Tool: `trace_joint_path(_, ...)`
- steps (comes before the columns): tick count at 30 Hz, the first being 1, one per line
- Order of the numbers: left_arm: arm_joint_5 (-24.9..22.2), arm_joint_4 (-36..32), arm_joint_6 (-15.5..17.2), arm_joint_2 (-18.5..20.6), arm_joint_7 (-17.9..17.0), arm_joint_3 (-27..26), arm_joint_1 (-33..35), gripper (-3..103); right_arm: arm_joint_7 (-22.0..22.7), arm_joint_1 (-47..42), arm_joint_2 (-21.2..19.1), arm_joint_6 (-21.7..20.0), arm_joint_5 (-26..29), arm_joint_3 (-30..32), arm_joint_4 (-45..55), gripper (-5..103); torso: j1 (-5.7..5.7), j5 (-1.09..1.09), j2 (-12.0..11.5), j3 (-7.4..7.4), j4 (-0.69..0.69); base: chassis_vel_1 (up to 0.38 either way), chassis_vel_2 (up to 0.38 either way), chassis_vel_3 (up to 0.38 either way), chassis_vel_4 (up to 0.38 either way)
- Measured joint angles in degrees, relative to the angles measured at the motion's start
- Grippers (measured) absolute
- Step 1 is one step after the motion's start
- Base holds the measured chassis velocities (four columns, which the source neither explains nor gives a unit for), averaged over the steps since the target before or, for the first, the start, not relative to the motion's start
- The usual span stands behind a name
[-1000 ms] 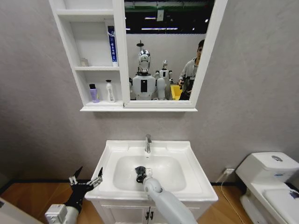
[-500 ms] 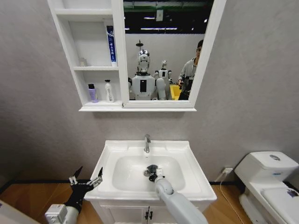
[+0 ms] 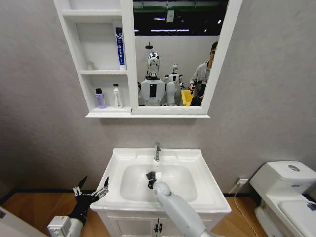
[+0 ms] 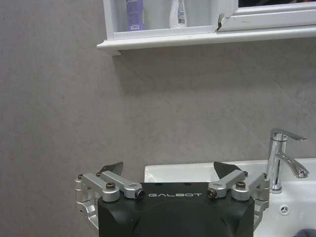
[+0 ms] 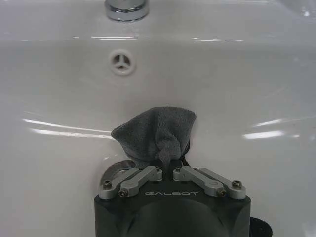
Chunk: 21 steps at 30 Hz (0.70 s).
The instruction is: Move facial cleanser and shampoo from washbasin to cabinet, then wipe washbasin with towel.
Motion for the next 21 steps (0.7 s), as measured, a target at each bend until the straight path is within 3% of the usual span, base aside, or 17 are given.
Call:
trace_joint_path(5,0.0,0.0,0.0,0.0,0.0,0.0,0.0,100,-1.54,-3.6,-2.69,1.98,-2.96,3.38,4.98,4,0.01,0.01,-0.01,0.02,-0.01,0.0,0.0,0.0,0.0)
trace_joint_path(6,0.0,0.0,0.0,0.0,0.0,0.0,-0.01,100,-3.12,-5.69,-4.11,3.86,-6.57,5.95,9.01,4,0.01,0.01,-0.01,0.02,-0.02,0.0,0.0,0.0,0.0)
trace_joint_path(7,0.0,0.0,0.0,0.0,0.0,0.0,-0.01,100,-3.12,-5.69,-4.11,3.86,-6.57,5.95,9.01,4,0.01,0.01,-0.01,0.02,-0.02,0.0,0.0,0.0,0.0)
trace_joint_path(9,0.0,0.01,0.0,0.0,0.0,0.0,0.0,100,-5.56,-8.82,-7.33,7.63,-10.8,9.76,15.42,4,0.0,0.0,-0.01,0.01,-0.02,0.0,0.0,0.0,0.0)
trace_joint_path(11,0.0,0.0,0.0,0.0,0.0,0.0,0.0,100,-6.2,-9.89,-8.85,8.82,-11.76,11.1,18.02,4,0.01,0.02,-0.01,0.02,-0.01,0.0,0.0,0.0,0.0)
trace_joint_path(12,0.0,0.0,0.0,0.0,0.0,0.0,0.0,100,-6.94,-11.72,-12.11,10.39,-12.63,13.64,22.33,4,0.0,0.0,0.0,0.0,0.0,0.0,0.0,0.0,0.0)
trace_joint_path(13,0.0,0.0,0.0,0.0,0.0,0.01,0.0,100,-7.13,-13.55,-15.4,10.6,-12.3,16.11,26.28,4,0.0,-0.01,0.0,0.01,-0.02,0.0,0.0,0.0,0.0)
trace_joint_path(18,0.0,0.0,0.01,0.0,0.0,0.0,0.0,100,-7.94,-15.91,-20.81,10.58,-9.03,21.63,30.34,4,0.0,-0.01,0.0,0.0,-0.01,0.0,0.0,0.0,0.0)
trace_joint_path(21,0.0,0.0,0.0,0.0,0.0,0.01,0.0,100,-8.59,-15.78,-21.42,10.62,-8.3,22.25,29.64,4,0.0,0.0,0.0,0.0,-0.01,0.0,0.0,0.0,0.0)
